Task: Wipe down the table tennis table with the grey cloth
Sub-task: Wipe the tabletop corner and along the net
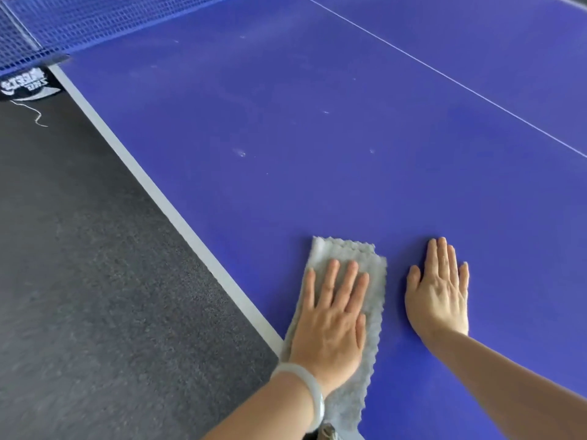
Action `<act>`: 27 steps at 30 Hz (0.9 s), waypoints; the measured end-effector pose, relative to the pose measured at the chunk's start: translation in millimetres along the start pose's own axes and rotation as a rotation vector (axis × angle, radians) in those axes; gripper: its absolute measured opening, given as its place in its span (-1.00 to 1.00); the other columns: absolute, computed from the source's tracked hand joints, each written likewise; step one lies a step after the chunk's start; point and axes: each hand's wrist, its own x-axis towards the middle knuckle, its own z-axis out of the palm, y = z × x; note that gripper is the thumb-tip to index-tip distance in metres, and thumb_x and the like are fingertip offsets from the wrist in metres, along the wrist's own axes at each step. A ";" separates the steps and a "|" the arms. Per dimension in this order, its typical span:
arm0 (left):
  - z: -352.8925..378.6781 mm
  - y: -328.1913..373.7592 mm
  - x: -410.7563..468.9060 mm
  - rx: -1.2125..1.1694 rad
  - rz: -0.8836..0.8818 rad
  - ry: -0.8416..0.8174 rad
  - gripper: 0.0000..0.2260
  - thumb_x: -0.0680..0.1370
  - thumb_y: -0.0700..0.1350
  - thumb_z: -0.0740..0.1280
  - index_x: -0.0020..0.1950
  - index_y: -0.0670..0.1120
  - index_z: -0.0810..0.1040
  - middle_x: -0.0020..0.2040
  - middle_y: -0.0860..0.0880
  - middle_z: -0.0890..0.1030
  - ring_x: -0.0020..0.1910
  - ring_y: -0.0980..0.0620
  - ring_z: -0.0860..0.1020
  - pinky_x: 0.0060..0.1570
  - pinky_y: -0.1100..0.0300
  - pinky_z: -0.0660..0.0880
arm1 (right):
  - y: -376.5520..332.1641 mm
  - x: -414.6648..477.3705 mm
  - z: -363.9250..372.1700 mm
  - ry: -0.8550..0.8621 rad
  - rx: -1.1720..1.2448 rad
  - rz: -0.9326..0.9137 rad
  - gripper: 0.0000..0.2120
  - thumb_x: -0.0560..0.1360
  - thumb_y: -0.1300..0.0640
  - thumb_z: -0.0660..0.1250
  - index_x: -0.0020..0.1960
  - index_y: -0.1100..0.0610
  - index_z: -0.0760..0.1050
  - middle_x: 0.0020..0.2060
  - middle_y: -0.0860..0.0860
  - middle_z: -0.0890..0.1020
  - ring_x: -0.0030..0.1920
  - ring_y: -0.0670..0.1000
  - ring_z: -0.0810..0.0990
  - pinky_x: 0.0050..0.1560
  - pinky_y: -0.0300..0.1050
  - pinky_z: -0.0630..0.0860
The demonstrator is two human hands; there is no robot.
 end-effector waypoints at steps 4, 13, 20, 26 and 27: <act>-14.4 -55.2 4.6 0.061 0.229 -0.038 -0.47 0.65 0.06 0.06 0.62 0.05 0.09 0.63 0.04 0.05 0.61 -0.03 -0.04 0.54 -0.18 -0.01 | -1.0 -0.7 -1.5 -0.002 0.004 0.004 -0.41 0.65 0.01 -0.11 0.63 0.11 -0.15 0.60 -0.07 -0.13 0.59 -0.11 -0.21 0.56 -0.07 -0.32; -18.1 -79.8 51.8 0.161 -0.319 0.035 -0.48 0.66 0.04 -0.26 0.63 -0.04 -0.19 0.63 -0.06 -0.15 0.60 -0.15 -0.17 0.52 -0.22 -0.06 | -0.8 -1.6 -7.2 -0.038 -0.001 -0.013 -0.41 0.65 -0.02 -0.15 0.61 0.10 -0.24 0.57 -0.09 -0.23 0.53 -0.16 -0.33 0.56 -0.05 -0.34; -6.5 -2.3 69.2 0.118 0.416 -0.142 -0.46 0.66 0.08 0.00 0.63 0.01 0.01 0.64 -0.01 -0.06 0.61 -0.07 -0.13 0.54 -0.22 -0.02 | -1.5 -1.7 -11.0 -0.042 0.060 -0.019 -0.44 0.67 -0.01 -0.14 0.61 0.09 -0.19 0.59 -0.08 -0.18 0.55 -0.17 -0.32 0.57 -0.05 -0.30; -31.0 -100.7 156.7 0.186 0.164 -0.097 -0.47 0.65 0.09 -0.12 0.63 0.08 -0.05 0.64 0.05 -0.03 0.61 0.01 -0.13 0.55 -0.15 -0.06 | -3.9 -4.0 -7.5 -0.018 0.027 -0.027 -0.37 0.59 -0.13 -0.30 0.60 0.10 -0.22 0.60 -0.07 -0.16 0.58 -0.12 -0.27 0.58 -0.02 -0.27; -30.8 -105.1 161.1 0.178 0.143 -0.088 -0.47 0.65 0.08 -0.10 0.63 0.06 -0.01 0.64 0.04 0.00 0.61 0.00 -0.09 0.54 -0.16 -0.02 | -3.5 -3.1 -7.6 -0.010 0.022 -0.018 -0.37 0.60 -0.12 -0.27 0.61 0.13 -0.17 0.60 -0.05 -0.11 0.59 -0.09 -0.21 0.58 0.00 -0.23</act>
